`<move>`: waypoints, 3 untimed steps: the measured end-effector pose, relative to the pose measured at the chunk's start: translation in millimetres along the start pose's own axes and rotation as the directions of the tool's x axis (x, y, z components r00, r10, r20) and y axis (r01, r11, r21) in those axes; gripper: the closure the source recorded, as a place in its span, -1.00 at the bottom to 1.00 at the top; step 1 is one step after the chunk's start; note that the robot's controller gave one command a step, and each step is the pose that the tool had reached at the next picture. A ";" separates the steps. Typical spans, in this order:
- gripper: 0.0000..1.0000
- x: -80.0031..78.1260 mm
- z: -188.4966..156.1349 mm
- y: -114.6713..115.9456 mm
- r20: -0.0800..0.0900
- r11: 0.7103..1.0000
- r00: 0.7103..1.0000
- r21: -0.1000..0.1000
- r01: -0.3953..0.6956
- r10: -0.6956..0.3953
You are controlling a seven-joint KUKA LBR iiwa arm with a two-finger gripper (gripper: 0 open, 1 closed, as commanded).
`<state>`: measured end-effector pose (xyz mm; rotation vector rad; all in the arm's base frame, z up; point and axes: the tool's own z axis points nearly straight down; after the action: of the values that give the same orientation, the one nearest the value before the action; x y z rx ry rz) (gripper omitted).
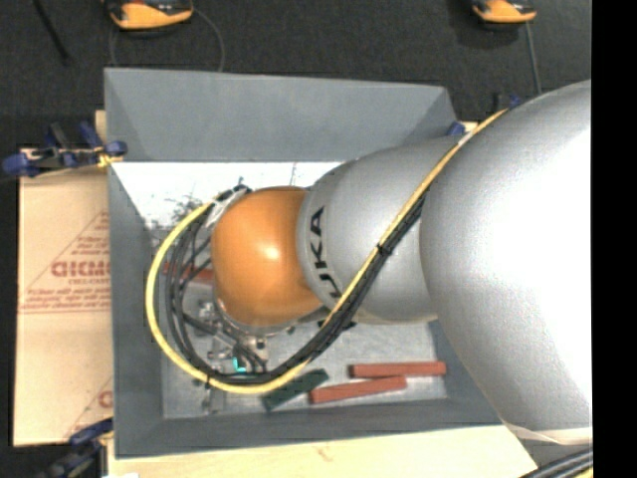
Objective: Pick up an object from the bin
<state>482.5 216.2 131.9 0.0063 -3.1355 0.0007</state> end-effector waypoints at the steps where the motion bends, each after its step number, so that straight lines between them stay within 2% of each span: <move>1: -1.00 -0.5 60.3 -80.3 0.022 0.972 0.972 0.002 0.234 -0.234; 2: -1.00 -15.0 46.9 -157.8 0.010 0.970 0.970 0.006 0.243 -0.243; 3: -1.00 -0.1 60.3 -220.6 0.020 0.959 0.958 0.006 0.284 -0.285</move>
Offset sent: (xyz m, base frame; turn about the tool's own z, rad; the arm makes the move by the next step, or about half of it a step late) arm -0.0046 -0.0779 -0.0619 -0.2425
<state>483.0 -4.4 71.7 0.4600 -3.1221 0.0041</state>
